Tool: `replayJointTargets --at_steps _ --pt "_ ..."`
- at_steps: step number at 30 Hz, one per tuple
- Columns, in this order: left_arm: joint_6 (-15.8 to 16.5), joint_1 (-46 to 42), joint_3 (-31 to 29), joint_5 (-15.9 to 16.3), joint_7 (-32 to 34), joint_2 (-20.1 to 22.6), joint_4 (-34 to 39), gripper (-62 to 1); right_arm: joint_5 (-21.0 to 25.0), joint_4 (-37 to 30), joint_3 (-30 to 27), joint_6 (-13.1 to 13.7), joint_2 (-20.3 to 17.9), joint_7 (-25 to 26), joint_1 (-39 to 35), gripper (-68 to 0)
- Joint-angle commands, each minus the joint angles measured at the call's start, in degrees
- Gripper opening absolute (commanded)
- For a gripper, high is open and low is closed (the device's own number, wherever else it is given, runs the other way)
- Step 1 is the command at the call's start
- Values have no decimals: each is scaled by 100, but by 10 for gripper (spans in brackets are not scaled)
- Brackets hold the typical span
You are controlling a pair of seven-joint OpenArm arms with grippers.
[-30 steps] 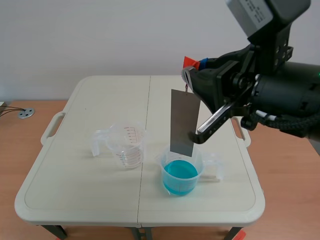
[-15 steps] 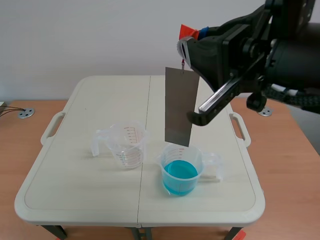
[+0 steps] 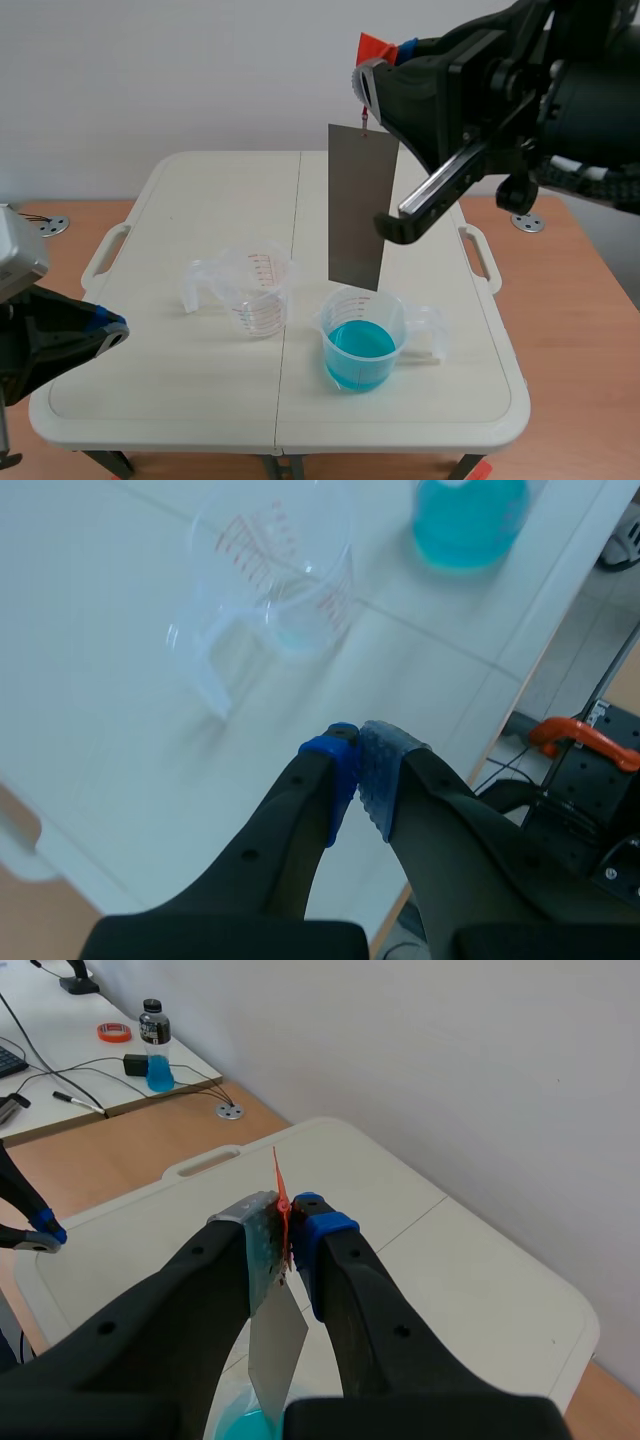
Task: Hold the metal plate by the orange handle, dip it into the blue solution, take it out and point at it, then put the plate back in the beaker on the left.
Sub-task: 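Raise the plate and point at it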
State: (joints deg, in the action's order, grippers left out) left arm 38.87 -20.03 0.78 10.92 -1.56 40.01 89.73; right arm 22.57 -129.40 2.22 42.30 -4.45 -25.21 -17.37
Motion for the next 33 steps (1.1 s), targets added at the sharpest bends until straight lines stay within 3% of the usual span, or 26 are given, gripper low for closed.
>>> replayJointTargets --at_steps 1,21,33 --pt "96 153 70 42 50 -57 70 -575 96 -105 -37 42 -15 63 2 -660" --pt "101 1788 1685 39 -848 -1237 -107 -575 109 -105 -37 42 -13 46 2 -660" --pt "101 2347 1945 35 -940 -1694 -557 -575 153 -105 -37 42 -13 48 4 -660"
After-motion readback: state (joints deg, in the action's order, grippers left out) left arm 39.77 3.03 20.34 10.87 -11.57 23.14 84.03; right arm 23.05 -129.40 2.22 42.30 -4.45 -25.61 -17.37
